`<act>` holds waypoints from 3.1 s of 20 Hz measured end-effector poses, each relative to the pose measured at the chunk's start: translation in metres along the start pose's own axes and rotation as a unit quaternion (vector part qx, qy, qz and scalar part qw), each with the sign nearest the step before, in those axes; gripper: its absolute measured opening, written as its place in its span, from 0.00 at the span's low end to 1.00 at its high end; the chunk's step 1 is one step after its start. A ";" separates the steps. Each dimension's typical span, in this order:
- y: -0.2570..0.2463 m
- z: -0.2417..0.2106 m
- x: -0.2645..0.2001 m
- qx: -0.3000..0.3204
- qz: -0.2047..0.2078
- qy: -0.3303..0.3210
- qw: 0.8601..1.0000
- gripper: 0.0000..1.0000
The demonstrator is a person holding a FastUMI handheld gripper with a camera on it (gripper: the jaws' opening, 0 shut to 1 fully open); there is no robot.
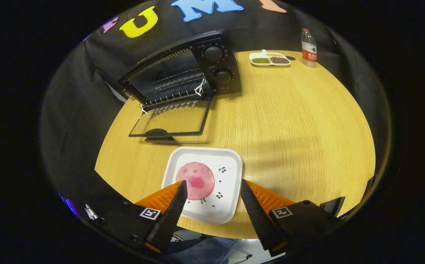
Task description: Open the toaster oven, put the food inside, and close the toaster oven door.
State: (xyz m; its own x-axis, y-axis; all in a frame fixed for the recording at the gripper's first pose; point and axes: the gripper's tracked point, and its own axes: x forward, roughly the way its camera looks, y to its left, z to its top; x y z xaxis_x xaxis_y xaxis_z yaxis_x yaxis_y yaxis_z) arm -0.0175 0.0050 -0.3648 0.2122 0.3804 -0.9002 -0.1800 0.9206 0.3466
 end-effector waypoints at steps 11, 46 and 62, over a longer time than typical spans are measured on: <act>-0.025 0.003 0.026 0.043 0.011 0.097 0.994 0.32; 0.109 0.057 -0.007 0.247 0.160 0.003 0.956 0.01; 0.156 0.132 0.045 0.437 0.127 -0.130 0.881 0.02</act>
State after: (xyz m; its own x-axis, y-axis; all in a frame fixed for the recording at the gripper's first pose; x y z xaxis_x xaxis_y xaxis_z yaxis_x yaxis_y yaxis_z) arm 0.0910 0.1775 -0.3162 0.5054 0.4863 -0.7128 0.5303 0.4767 0.7011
